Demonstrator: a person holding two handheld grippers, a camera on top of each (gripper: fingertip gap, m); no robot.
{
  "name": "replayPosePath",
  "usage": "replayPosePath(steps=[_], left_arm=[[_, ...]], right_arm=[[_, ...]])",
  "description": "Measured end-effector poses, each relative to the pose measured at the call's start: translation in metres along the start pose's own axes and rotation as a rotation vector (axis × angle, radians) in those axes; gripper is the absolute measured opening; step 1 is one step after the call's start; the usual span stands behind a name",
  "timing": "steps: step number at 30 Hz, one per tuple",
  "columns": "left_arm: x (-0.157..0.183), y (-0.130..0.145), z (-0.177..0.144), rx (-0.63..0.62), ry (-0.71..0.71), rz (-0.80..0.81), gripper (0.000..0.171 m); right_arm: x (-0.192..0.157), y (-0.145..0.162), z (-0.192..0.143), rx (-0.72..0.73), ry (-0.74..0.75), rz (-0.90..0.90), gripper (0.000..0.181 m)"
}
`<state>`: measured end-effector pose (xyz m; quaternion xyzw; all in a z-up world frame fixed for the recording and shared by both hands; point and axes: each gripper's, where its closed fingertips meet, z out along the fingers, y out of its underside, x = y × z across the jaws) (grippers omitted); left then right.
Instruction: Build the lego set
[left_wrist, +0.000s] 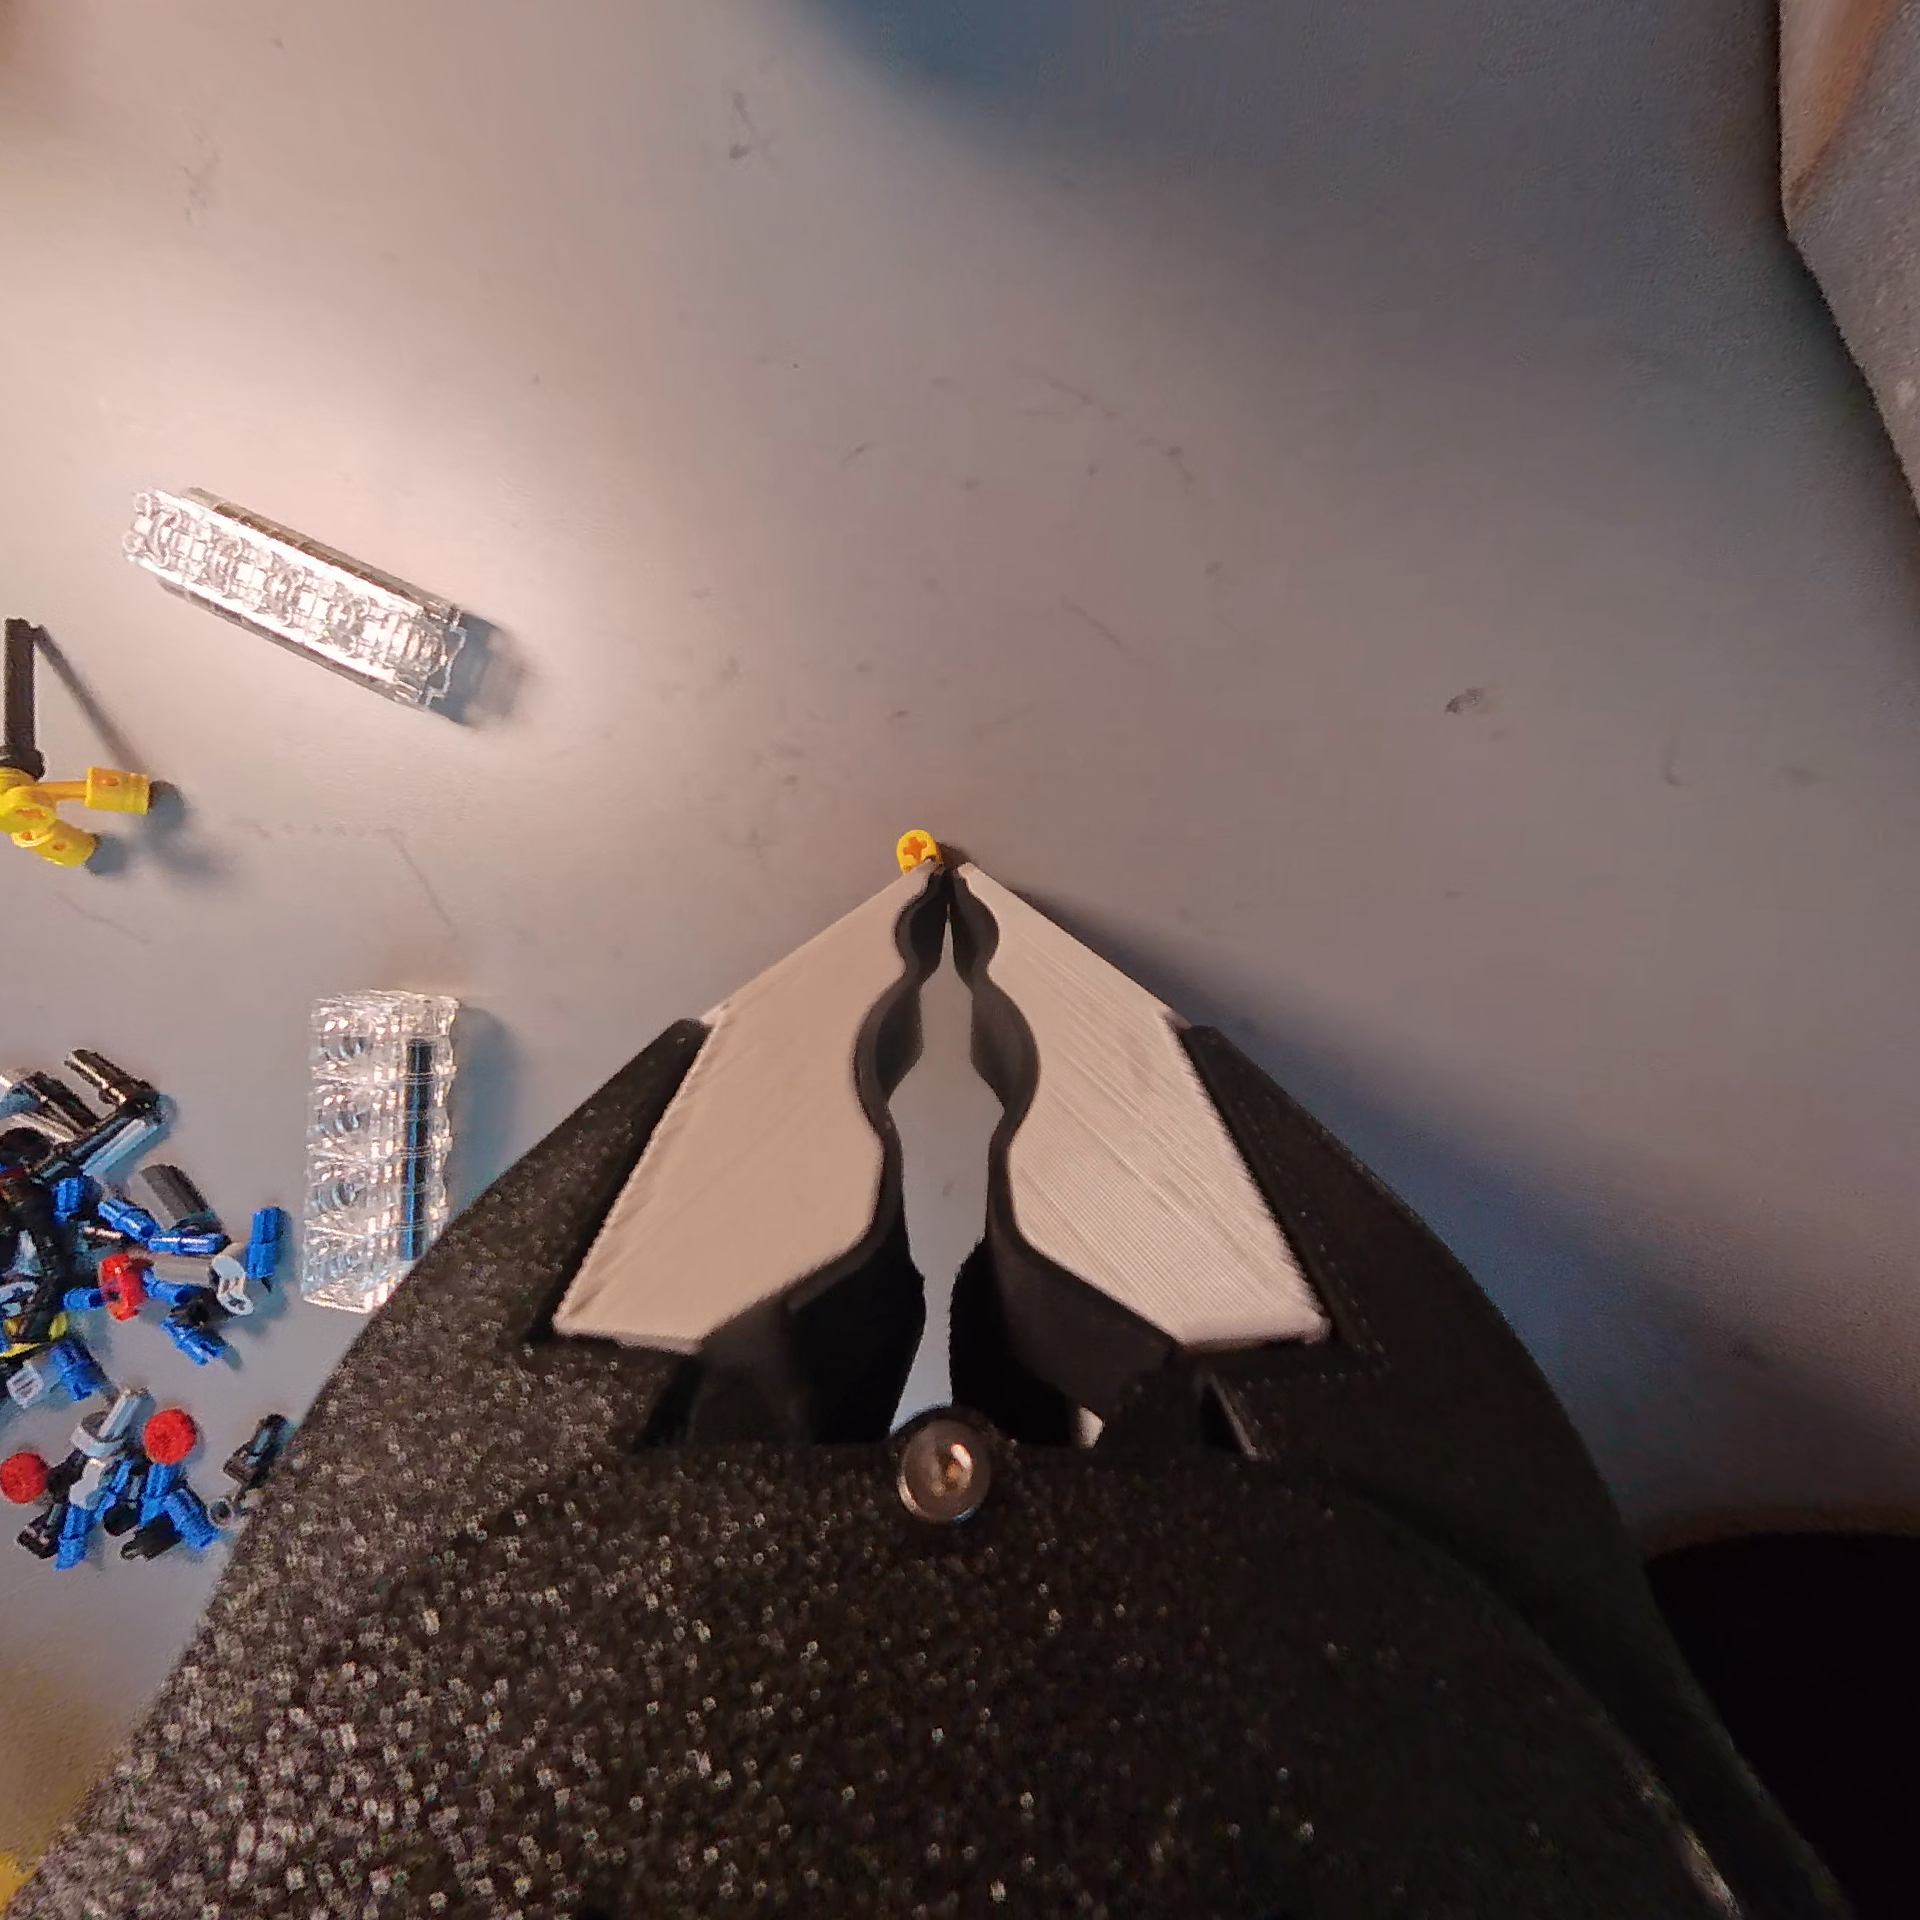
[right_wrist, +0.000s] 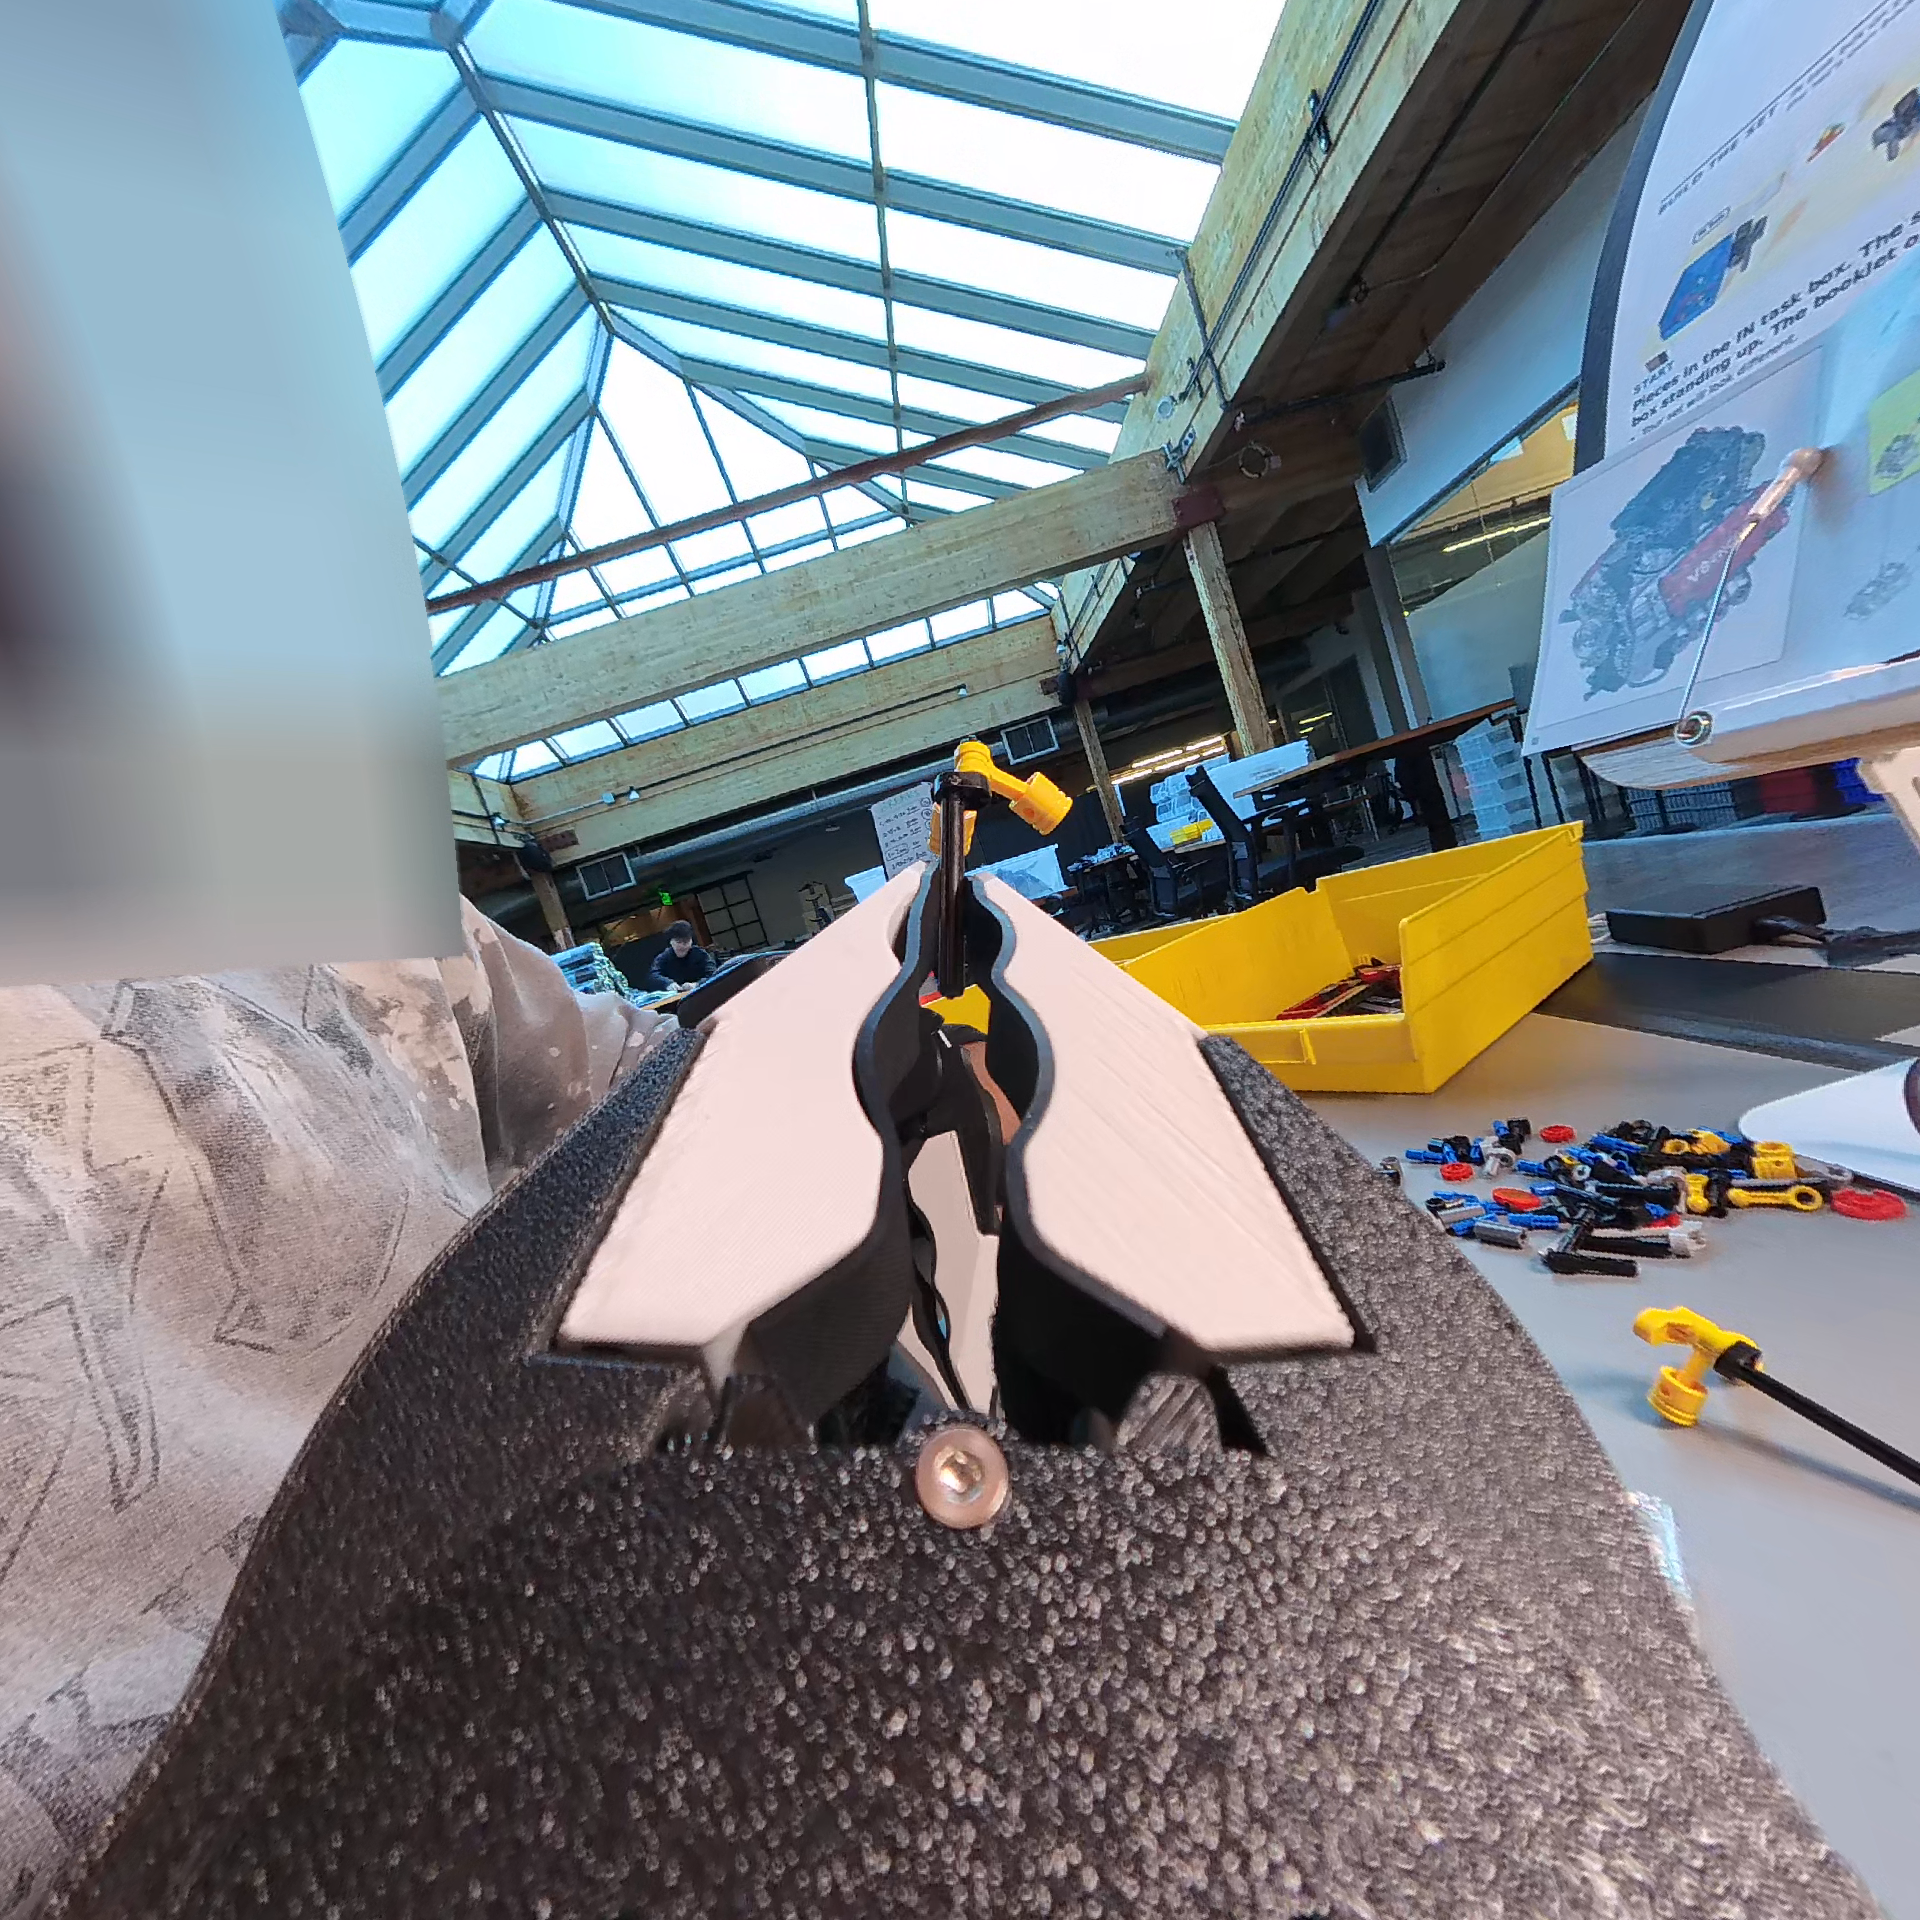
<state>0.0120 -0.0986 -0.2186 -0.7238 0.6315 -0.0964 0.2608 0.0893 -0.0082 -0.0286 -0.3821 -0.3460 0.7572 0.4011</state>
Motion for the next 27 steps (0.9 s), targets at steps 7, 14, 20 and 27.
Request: replayPosePath(steps=[7, 14, 20, 27], left_arm=[[-0.010, -0.003, -0.010, 0.026, -0.028, -0.094, 0.002], [-0.003, -0.004, -0.003, -0.070, 0.015, -0.306, 0.013], [-0.004, 0.001, 0.003, -0.134, -0.006, -0.351, 0.013], [-0.005, 0.001, 0.003, -0.171, -0.005, -0.347, 0.011]], right_arm=[[0.000, 0.001, 0.001, -0.005, -0.001, -0.001, 0.001], [-0.001, 0.000, 0.000, -0.001, -0.003, -0.004, 0.002], [-0.004, -0.002, 0.001, 0.001, -0.012, -0.004, 0.003], [-0.006, -0.004, 0.001, 0.005, -0.016, -0.008, 0.002]])
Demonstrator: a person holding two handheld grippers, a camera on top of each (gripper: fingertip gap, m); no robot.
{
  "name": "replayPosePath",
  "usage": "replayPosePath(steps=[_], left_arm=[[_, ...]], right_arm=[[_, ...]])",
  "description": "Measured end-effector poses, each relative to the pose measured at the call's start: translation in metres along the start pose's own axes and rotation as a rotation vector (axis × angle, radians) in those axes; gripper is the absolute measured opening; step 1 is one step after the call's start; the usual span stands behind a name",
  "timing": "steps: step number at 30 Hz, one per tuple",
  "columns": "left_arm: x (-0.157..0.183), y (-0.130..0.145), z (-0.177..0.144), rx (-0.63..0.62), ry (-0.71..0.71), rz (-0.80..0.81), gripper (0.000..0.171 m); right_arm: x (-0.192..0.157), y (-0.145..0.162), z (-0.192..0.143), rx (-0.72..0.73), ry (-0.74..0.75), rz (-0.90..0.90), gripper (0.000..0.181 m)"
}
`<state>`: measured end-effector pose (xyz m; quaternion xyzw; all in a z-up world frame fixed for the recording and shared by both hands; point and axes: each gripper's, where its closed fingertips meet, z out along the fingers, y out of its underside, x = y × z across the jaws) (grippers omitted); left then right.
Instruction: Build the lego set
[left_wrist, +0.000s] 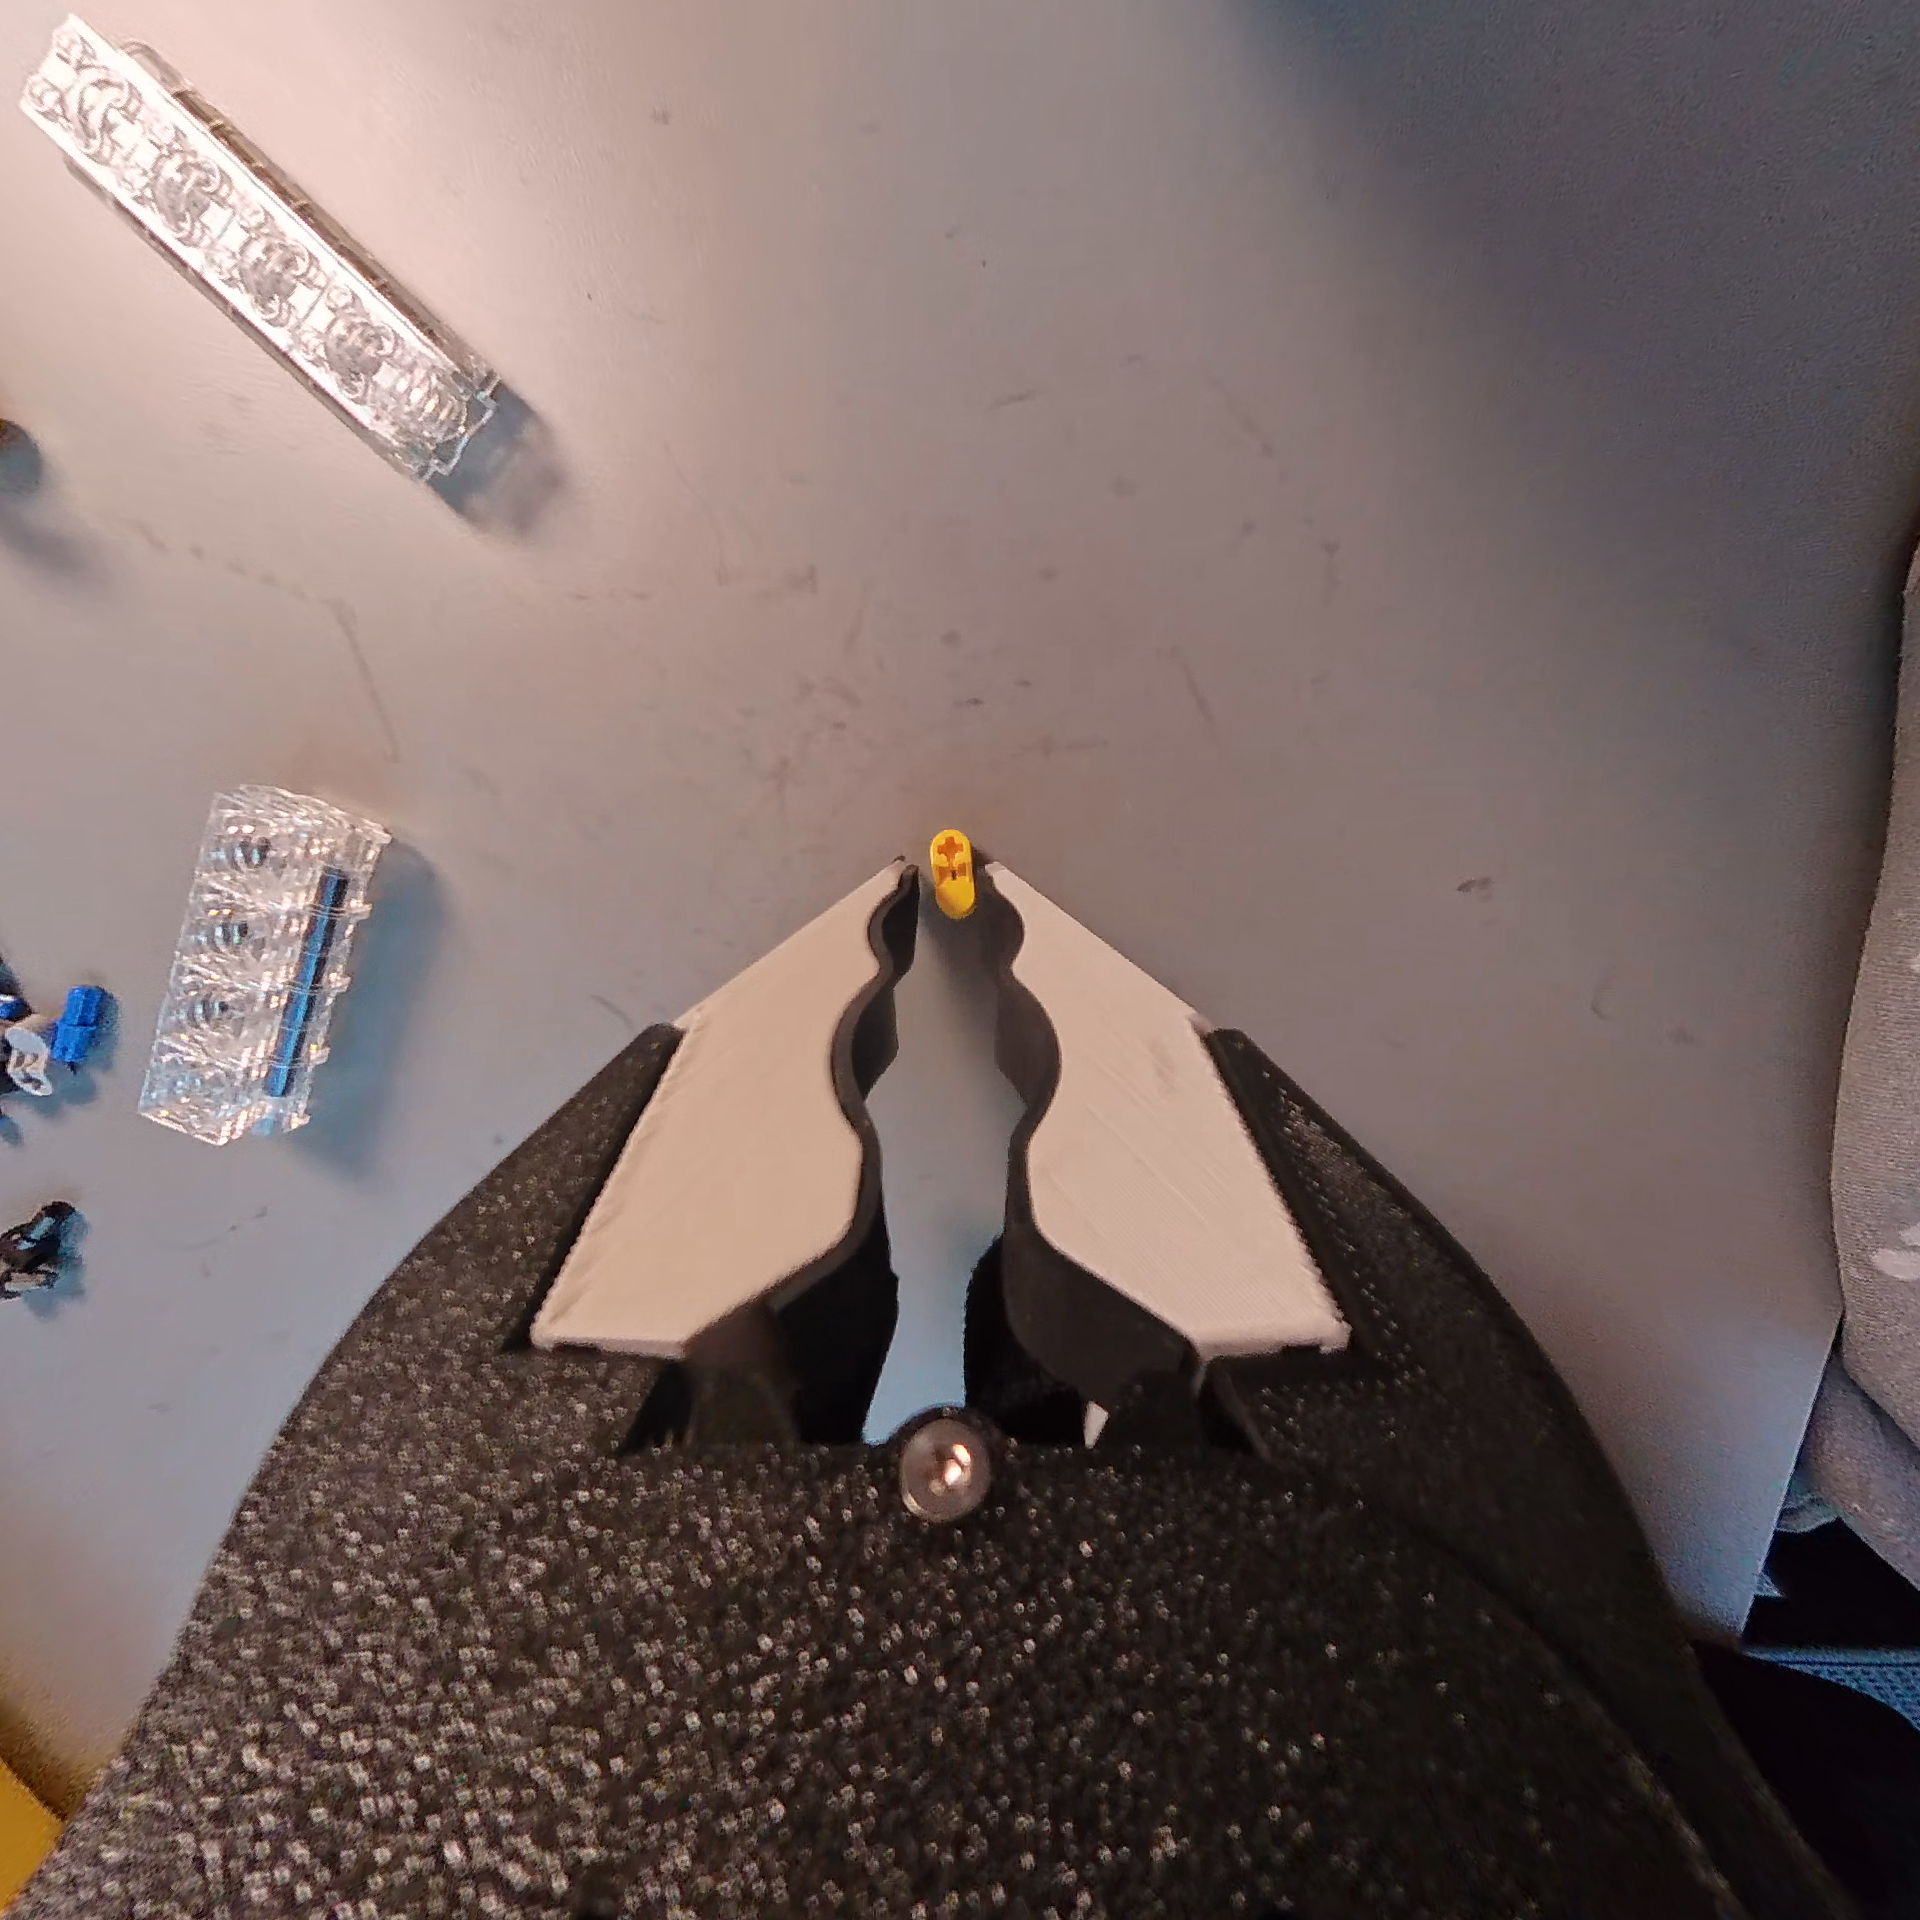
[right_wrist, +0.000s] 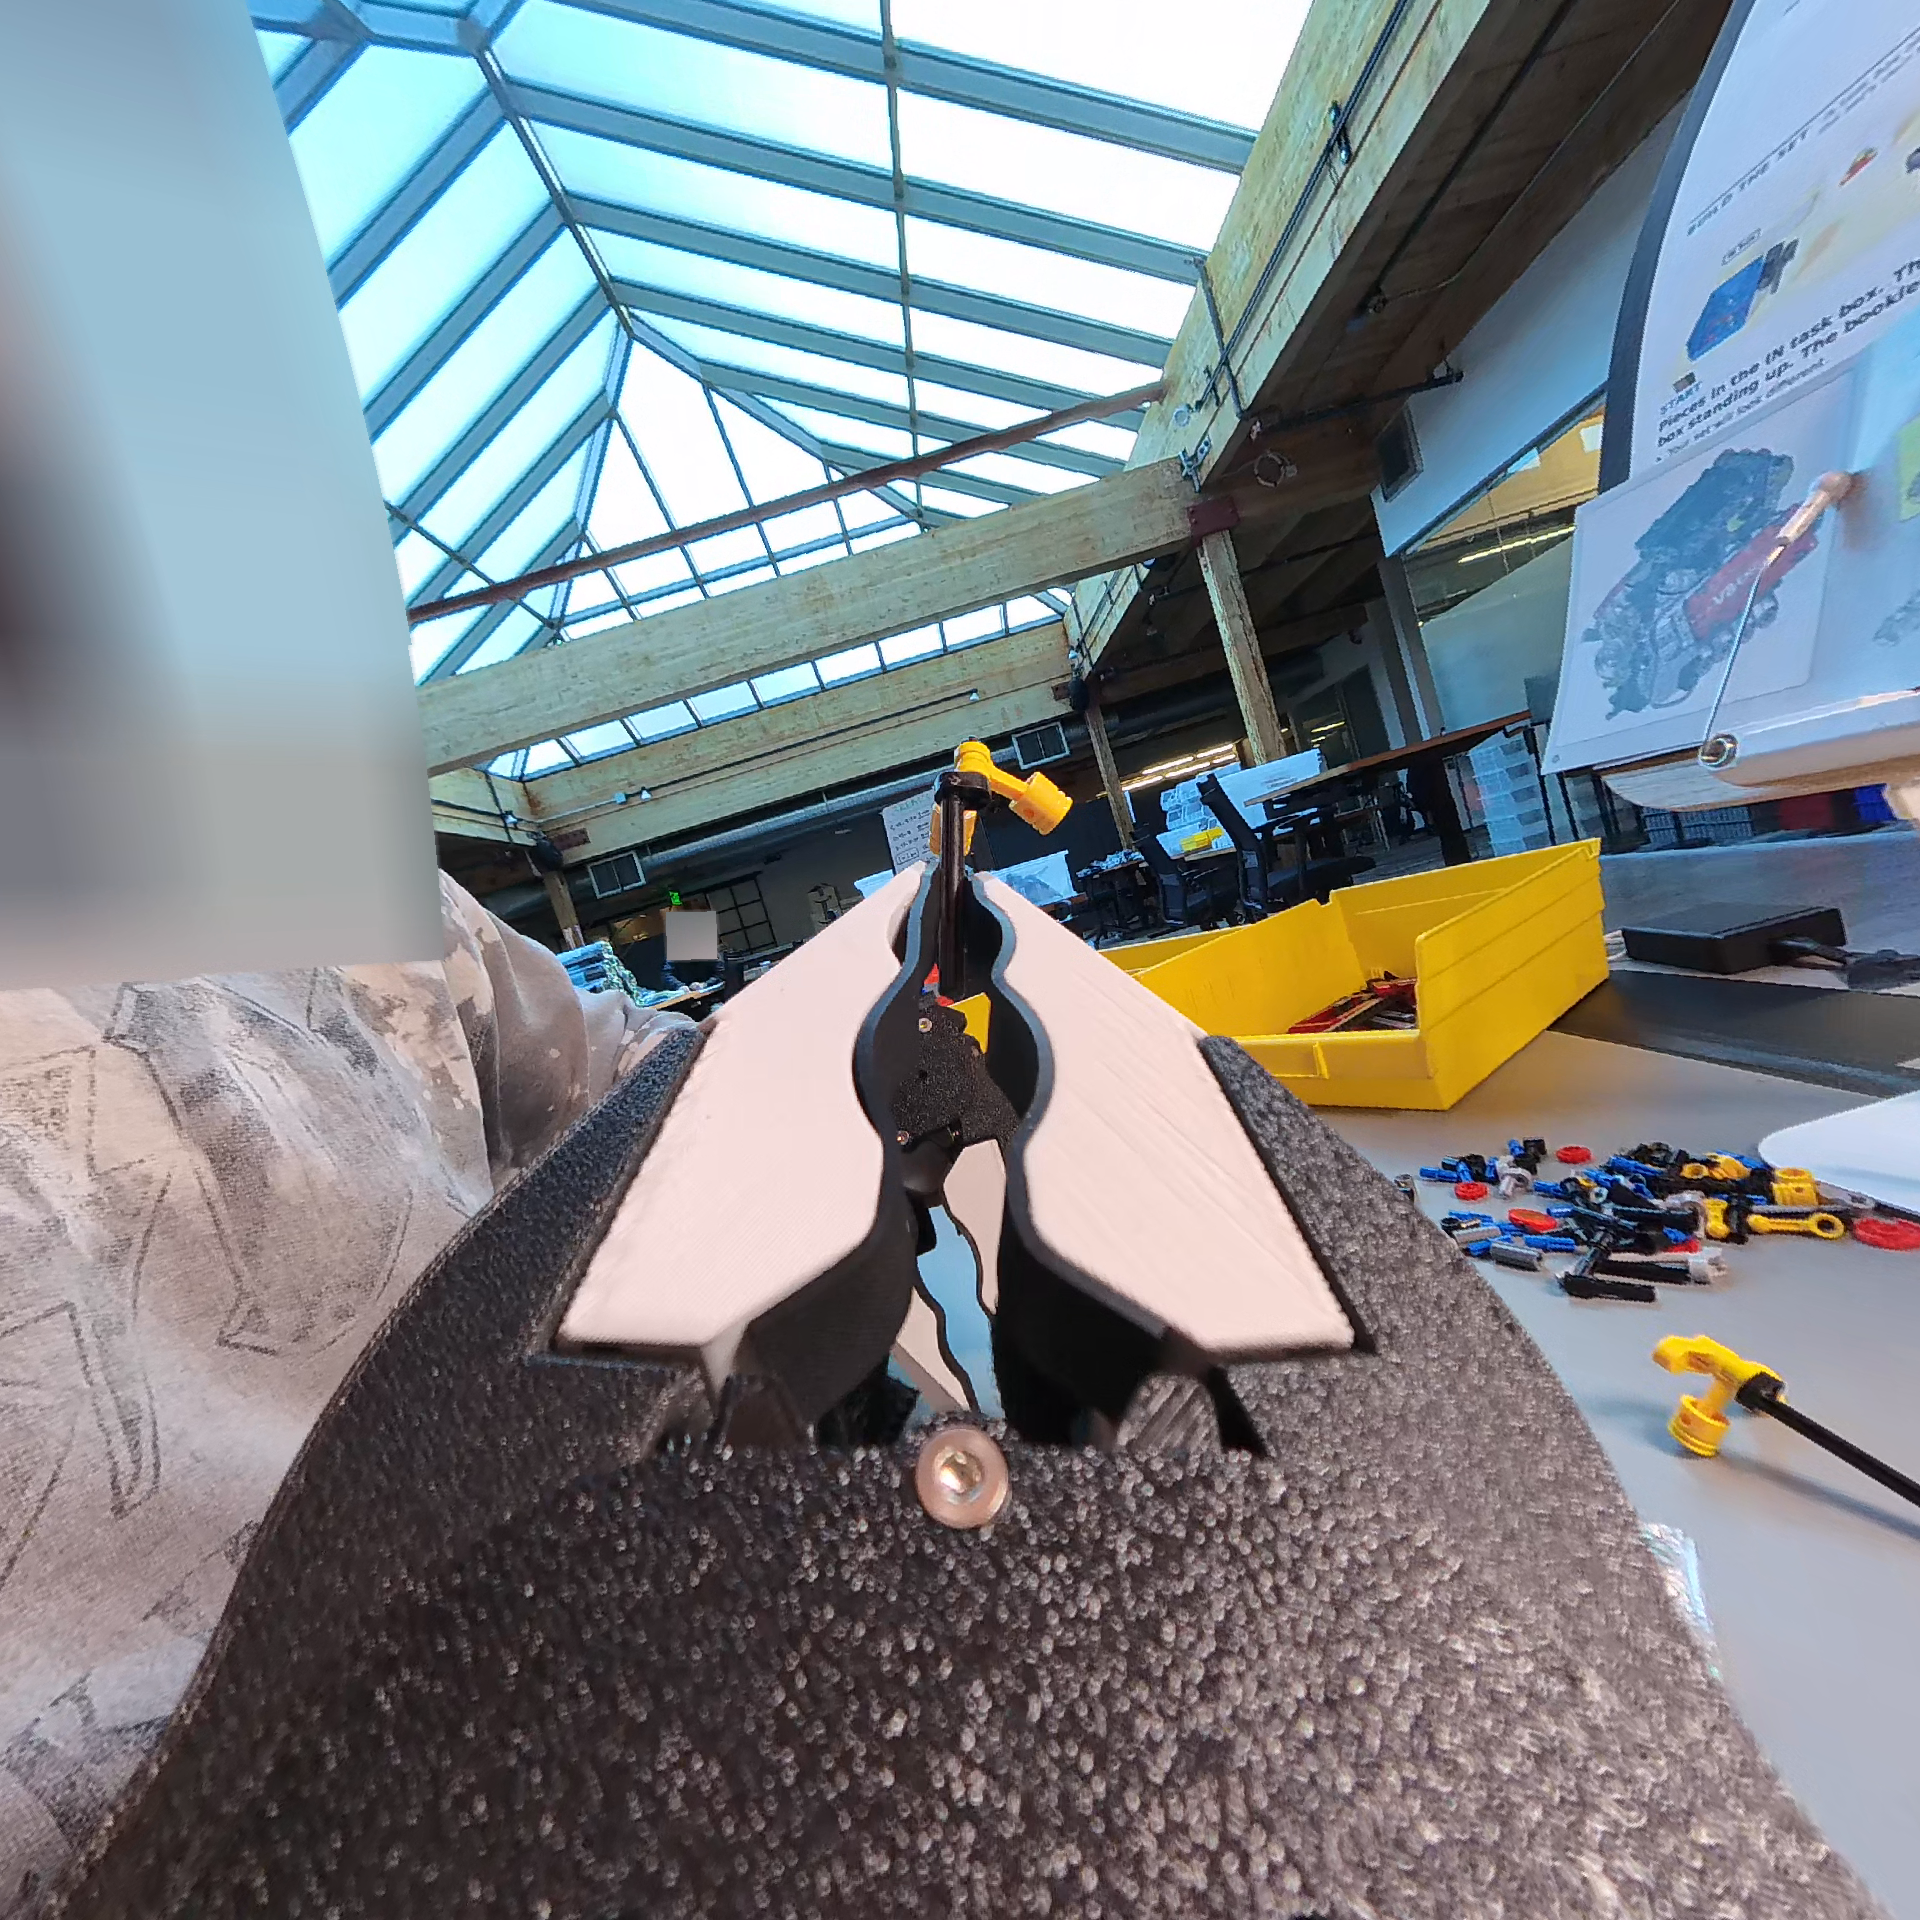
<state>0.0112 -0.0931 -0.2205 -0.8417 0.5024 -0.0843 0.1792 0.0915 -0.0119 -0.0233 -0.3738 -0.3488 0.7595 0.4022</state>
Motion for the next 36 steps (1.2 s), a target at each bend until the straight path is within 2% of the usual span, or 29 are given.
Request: replayPosePath(steps=[17, 22, 23, 25, 30, 33, 36], left_arm=[[0.002, 0.001, 0.002, -0.054, 0.015, 0.036, 0.009], [-0.006, -0.001, 0.000, 0.010, -0.017, 0.060, 0.008], [-0.011, -0.004, -0.003, 0.069, -0.034, 0.058, 0.008], [-0.021, -0.025, -0.024, 0.296, -0.034, -0.019, 0.007], [-0.031, -0.081, -0.127, 0.927, 0.060, -0.117, 0.007], [-0.028, -0.099, -0.175, 1.177, 0.175, -0.113, 0.007], [-0.025, -0.111, -0.203, 1.358, 0.313, -0.112, 0.007]], right_arm=[[-0.003, -0.002, 0.001, 0.005, -0.011, -0.001, 0.002], [-0.003, -0.003, 0.000, 0.008, -0.011, -0.001, 0.002], [-0.003, -0.003, 0.000, 0.008, -0.011, -0.003, 0.002], [-0.003, -0.004, 0.000, 0.011, -0.010, -0.008, 0.002], [-0.003, 0.001, 0.001, -0.002, -0.018, 0.004, 0.002], [-0.008, 0.009, 0.006, -0.030, -0.033, 0.001, 0.003], [-0.012, 0.013, 0.009, -0.047, -0.045, -0.007, 0.002]])
